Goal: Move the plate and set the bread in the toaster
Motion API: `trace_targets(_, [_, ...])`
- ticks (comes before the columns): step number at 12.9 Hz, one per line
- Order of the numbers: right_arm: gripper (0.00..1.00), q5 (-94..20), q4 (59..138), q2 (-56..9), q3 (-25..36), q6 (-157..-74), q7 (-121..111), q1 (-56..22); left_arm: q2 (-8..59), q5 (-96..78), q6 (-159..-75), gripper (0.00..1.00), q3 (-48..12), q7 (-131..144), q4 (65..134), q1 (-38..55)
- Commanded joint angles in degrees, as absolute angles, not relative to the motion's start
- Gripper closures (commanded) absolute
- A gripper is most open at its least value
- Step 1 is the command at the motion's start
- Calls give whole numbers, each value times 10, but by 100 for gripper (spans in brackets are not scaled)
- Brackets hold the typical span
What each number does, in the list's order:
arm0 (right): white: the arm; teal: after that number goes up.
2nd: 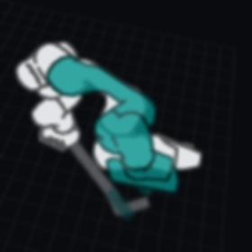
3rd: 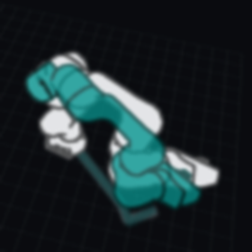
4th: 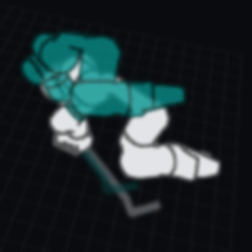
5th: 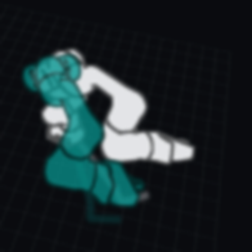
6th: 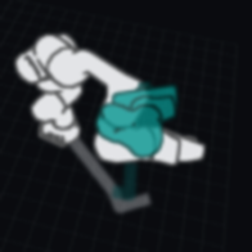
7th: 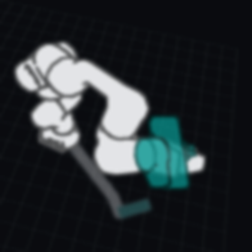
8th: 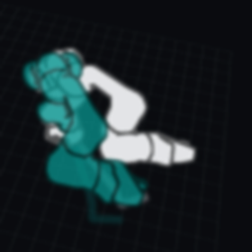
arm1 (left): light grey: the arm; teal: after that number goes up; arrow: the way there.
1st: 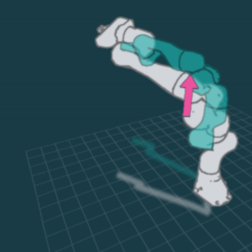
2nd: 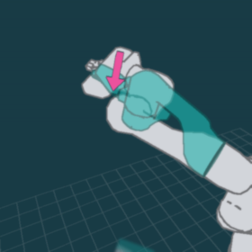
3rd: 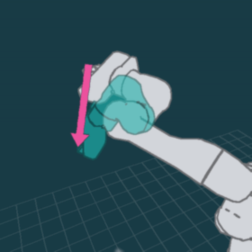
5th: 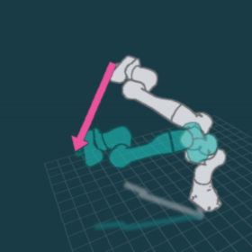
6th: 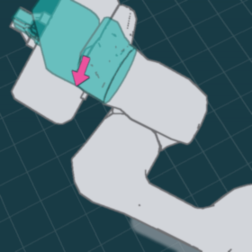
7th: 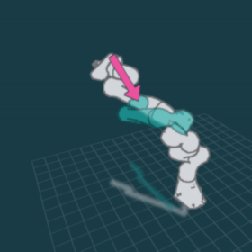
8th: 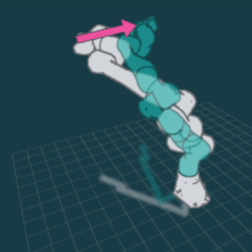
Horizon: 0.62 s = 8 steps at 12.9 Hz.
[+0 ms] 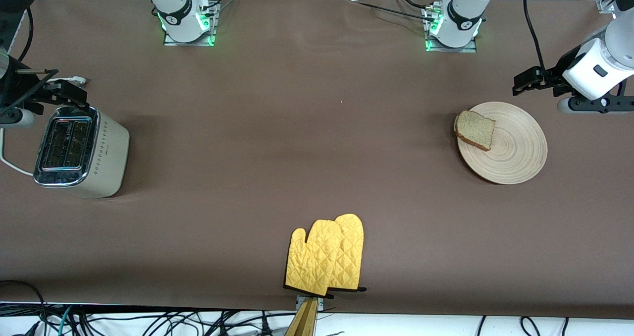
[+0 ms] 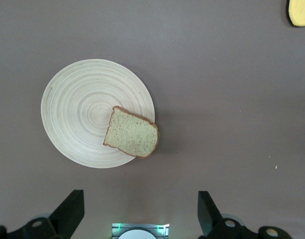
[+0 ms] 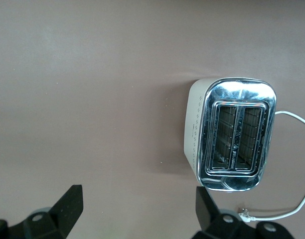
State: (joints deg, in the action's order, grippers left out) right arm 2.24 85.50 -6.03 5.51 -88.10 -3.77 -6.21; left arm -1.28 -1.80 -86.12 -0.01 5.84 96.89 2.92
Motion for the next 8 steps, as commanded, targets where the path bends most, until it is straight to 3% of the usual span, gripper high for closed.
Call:
trace_targets(1, [0, 23, 845, -62, 54, -878, -40, -61, -27, -6, -880, 0, -17, 76, 983, 16])
trace_targets(8, [0, 22, 845, -62, 54, -876, -40, -61, -27, -4, -880, 0, -16, 75, 983, 12])
